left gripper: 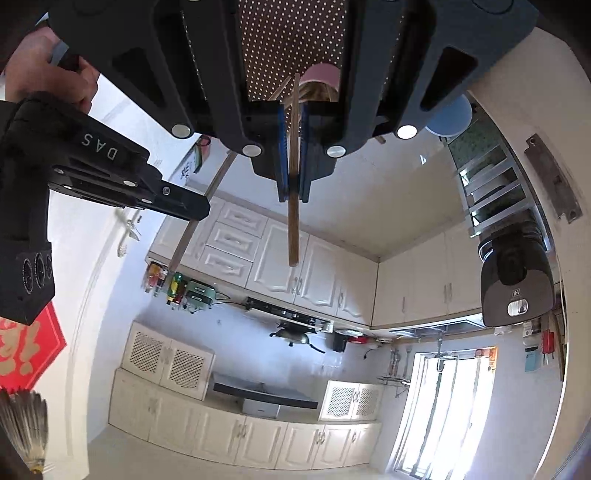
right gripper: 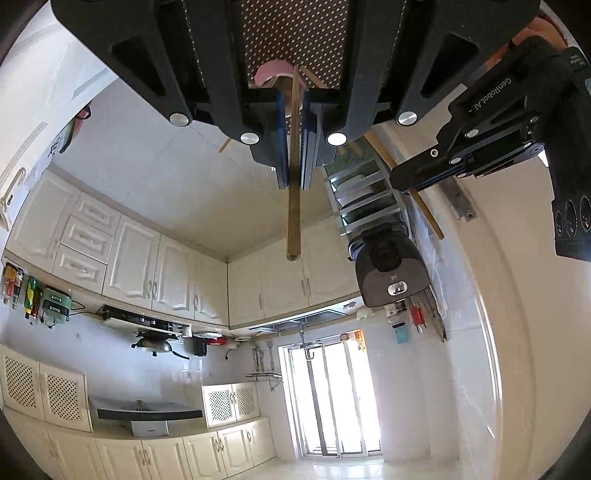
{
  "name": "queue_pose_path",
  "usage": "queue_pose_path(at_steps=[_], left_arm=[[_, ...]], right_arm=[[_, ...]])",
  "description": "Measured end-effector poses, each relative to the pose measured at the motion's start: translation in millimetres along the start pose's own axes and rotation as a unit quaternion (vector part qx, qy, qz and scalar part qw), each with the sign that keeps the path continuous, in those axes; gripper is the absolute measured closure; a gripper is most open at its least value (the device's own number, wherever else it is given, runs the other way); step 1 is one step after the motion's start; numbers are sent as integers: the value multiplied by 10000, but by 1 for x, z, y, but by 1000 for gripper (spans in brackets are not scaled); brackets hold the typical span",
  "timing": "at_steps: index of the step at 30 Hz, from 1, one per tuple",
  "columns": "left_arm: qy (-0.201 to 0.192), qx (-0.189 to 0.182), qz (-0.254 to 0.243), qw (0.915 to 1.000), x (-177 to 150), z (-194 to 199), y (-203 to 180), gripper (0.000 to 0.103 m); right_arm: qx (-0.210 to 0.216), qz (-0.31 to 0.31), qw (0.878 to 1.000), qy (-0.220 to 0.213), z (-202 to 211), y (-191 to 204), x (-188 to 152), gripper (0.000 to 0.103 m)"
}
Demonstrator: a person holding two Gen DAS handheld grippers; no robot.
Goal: Organize utensils
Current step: 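Lift both chopsticks and lower them into the pink cup, then open both grippers above the pink cup and pull back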
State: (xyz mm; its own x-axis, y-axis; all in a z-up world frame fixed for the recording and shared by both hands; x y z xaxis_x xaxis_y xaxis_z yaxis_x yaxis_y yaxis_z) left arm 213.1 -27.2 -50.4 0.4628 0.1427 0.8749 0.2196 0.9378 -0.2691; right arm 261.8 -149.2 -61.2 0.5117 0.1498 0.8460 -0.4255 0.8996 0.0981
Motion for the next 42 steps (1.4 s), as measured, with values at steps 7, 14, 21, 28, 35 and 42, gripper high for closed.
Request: queue_pose_path(at_steps=[7,14,21,28,35,42], left_arm=[[120,229,67,9996,-3,-33,12,97],[394,385,205,9983,-22,-67,30,97],[658,397,128,9970,-43,-88,34,97],[913,458,180,9946,-63,-100,42,97],[1078,386,305,9930,-71,-103,44,94],[1030,383,368,9933,-70,-97,44,50]], right_arm=[[30,43,10000,49,-27,-10,2,98],[87,103,9996,231,-59,-15,-2,98],[147,123,9990,406,-81,-15,-7,98],[82,181,9991,388,-95,-15,-8,98],[159,167,9992,314,-101,-12,-7,98],[155,278,9980,545,-114,-10,-17,98]])
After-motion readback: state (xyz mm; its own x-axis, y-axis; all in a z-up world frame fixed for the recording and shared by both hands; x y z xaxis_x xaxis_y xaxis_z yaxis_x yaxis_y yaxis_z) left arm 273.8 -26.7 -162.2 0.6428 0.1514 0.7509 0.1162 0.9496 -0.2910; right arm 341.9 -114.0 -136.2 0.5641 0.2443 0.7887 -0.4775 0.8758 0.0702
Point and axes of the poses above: each gripper's, at about its wrist camera, not at the fingertips, and z roughly against the way its jaws point, y to its left, x to its top, the point moved 6 cm from there along -z, roughly the way its jaws point, and after that the axes turned 6 degrees about -x, right-handed, at the moved point
